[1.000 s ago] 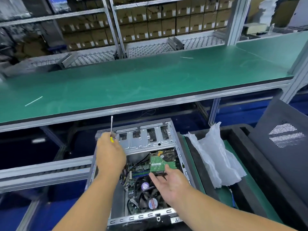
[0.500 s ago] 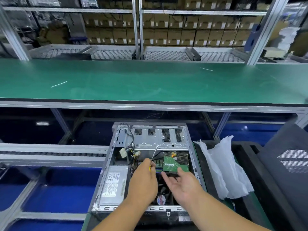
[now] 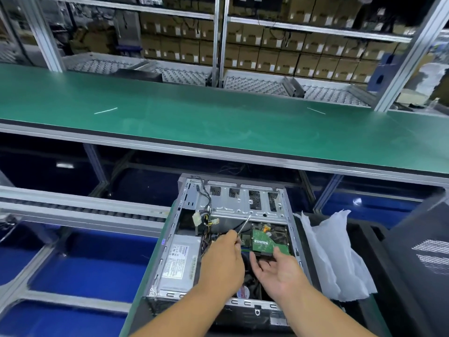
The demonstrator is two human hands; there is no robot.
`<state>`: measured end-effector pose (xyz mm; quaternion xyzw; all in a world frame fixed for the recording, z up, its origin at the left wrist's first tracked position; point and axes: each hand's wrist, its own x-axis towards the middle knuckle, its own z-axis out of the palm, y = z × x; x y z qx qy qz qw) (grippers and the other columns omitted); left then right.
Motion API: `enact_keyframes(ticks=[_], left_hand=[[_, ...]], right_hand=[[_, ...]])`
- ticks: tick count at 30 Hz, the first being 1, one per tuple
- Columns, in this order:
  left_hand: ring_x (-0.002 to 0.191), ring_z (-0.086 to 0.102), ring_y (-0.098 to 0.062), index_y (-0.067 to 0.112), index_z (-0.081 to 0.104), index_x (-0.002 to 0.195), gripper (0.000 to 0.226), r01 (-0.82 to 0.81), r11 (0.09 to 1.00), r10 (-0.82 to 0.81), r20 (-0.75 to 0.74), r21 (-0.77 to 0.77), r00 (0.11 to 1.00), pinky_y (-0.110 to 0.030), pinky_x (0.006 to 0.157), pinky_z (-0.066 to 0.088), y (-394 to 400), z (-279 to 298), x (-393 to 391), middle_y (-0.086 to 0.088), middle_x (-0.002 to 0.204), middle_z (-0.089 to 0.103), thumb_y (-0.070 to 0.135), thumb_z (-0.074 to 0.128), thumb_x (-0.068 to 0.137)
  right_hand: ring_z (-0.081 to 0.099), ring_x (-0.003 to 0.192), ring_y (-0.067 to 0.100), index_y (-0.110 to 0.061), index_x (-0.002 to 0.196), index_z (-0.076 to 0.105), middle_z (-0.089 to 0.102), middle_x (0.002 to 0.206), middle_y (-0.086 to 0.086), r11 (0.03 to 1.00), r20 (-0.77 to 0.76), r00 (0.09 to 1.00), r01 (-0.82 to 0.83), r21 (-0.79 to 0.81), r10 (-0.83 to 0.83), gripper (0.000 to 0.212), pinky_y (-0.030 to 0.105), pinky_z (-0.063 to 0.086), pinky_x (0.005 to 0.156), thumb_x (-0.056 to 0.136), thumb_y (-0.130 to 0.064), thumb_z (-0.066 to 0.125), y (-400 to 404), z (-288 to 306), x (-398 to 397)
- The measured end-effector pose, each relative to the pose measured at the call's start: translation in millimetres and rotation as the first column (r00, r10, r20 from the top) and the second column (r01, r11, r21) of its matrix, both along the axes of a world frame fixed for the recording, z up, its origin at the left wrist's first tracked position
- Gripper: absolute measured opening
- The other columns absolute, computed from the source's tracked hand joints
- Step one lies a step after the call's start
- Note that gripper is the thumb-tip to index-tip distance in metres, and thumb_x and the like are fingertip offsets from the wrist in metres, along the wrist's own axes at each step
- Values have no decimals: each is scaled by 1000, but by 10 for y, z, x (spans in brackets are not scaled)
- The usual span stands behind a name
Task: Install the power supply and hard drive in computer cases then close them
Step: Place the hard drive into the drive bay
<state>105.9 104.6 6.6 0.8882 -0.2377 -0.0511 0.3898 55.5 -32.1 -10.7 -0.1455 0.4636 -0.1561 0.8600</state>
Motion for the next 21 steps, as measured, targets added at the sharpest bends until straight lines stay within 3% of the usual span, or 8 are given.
enact_keyframes(ticks=[9, 15, 18, 21], left_hand=[[82, 57, -13, 32, 46, 95, 15, 13, 1000, -13, -17, 9, 1000, -40, 78, 52, -3, -30, 34, 9, 92, 56, 27, 37, 105], [83, 56, -11, 30, 49, 97, 15, 27, 1000, -27, -18, 15, 999, -38, 76, 51, -17, -30, 40, 11, 94, 57, 26, 38, 106], [83, 56, -12, 29, 49, 98, 15, 32, 999, -31, -17, 25, 999, -39, 77, 51, -19, -37, 42, 10, 95, 57, 25, 38, 106], [83, 57, -14, 29, 49, 99, 14, 32, 999, -32, -11, 39, 999, -40, 77, 51, -24, -43, 45, 8, 95, 58, 25, 38, 106]], right_hand=[[24, 153, 39, -16, 159, 28, 11, 170, 15, 998, -4, 999, -54, -37, 54, 57, 63, 58, 84, 108, -20, 51, -63, -77, 87], [21, 154, 41, -17, 161, 25, 8, 171, 15, 991, 8, 995, -99, -87, 100, 56, 65, 56, 89, 109, -22, 47, -219, -25, 290], [22, 153, 45, -10, 161, 22, 9, 169, 21, 994, 41, 995, -94, -49, 96, 57, 66, 47, 105, 109, -14, 47, -276, 9, 372], [22, 151, 51, -1, 158, 20, 13, 165, 30, 996, 56, 994, -90, -26, 91, 59, 68, 39, 111, 104, 2, 43, -318, 62, 471]])
